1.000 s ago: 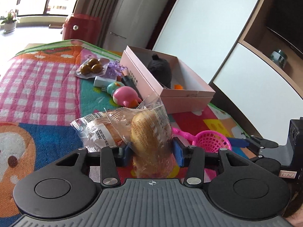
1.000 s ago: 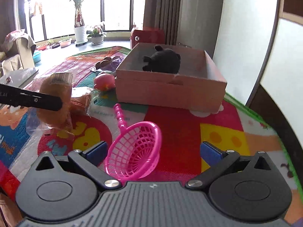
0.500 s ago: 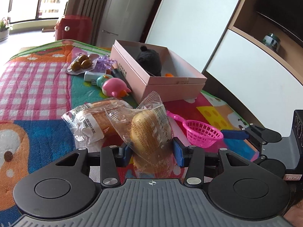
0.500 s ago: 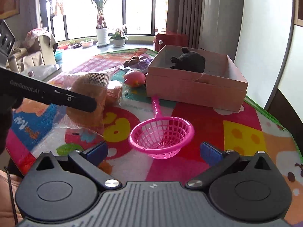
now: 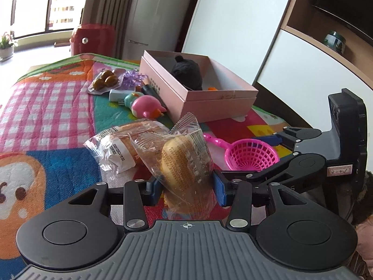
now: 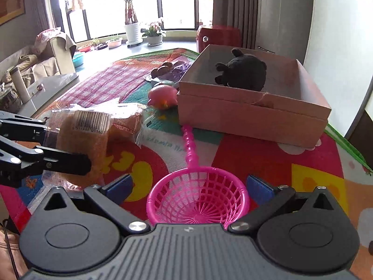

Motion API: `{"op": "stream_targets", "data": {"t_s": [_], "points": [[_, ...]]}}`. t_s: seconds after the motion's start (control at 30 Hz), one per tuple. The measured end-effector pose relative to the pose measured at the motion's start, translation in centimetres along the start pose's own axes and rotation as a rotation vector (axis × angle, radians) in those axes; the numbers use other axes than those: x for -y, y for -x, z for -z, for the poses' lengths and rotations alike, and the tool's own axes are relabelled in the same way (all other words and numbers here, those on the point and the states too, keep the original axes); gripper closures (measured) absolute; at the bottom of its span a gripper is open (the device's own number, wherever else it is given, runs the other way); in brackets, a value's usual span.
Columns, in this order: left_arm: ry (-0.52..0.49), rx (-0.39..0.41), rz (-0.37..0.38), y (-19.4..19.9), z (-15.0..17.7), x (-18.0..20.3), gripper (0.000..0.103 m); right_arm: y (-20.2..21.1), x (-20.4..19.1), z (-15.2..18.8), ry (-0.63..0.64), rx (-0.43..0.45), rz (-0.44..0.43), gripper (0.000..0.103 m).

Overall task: Organize objects
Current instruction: 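Carry the pink scoop toward the box while the left carries the bun, then drop the bun into the pink box while the right drops the scoop in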

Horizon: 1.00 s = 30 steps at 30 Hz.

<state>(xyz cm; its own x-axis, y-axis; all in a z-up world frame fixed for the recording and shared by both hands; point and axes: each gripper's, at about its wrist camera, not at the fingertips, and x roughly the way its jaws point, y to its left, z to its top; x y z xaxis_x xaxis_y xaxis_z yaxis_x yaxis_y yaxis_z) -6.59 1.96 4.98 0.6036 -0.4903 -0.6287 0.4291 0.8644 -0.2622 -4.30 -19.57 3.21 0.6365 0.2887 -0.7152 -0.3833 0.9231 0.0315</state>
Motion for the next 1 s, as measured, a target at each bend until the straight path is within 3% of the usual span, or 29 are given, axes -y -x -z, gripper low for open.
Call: {"op": "stream_targets", "data": {"t_s": [0.07, 0.13, 0.4, 0.5, 0.6, 0.77, 0.8, 0.9, 1.0], "points": [[0.005, 0.004, -0.001, 0.2, 0.0, -0.2, 0.054, -0.3, -0.2, 0.0, 0.014, -0.01, 0.001, 0.003], [0.008, 0.007, -0.001, 0.4, 0.1, -0.3, 0.054, -0.1, -0.3, -0.1, 0.018, -0.023, 0.0, 0.021], [0.002, 0.005, 0.053, 0.7, -0.3, 0.9, 0.054, 5.1, -1.4, 1.7, 0.013, 0.05, 0.059, 0.021], [-0.034, 0.036, 0.094, 0.7, -2.9, 2.5, 0.054, 8.1, -1.6, 2.6, 0.02, 0.097, 0.098, 0.021], [-0.1, 0.116, 0.103, 0.1, -7.1, 4.4, 0.054, 10.5, -1.0, 2.9, 0.006, 0.149, 0.123, 0.021], [-0.038, 0.216, 0.115, -5.0, -14.2, 4.8, 0.054, 11.7, 0.6, 2.9, -0.044, 0.211, 0.175, 0.021], [-0.019, 0.217, 0.102, -6.8, -15.1, 4.6, 0.054, 11.5, 1.0, 2.9, -0.06, 0.215, 0.177, 0.021], [0.027, 0.116, 0.015, -11.7, -16.1, 3.7, 0.055, 11.1, 2.3, 2.5, -0.11, 0.212, 0.185, 0.021], [0.013, 0.156, 0.009, -11.4, -15.4, 2.9, 0.055, 11.0, 3.6, 1.5, -0.133, 0.22, 0.219, 0.021]]}}
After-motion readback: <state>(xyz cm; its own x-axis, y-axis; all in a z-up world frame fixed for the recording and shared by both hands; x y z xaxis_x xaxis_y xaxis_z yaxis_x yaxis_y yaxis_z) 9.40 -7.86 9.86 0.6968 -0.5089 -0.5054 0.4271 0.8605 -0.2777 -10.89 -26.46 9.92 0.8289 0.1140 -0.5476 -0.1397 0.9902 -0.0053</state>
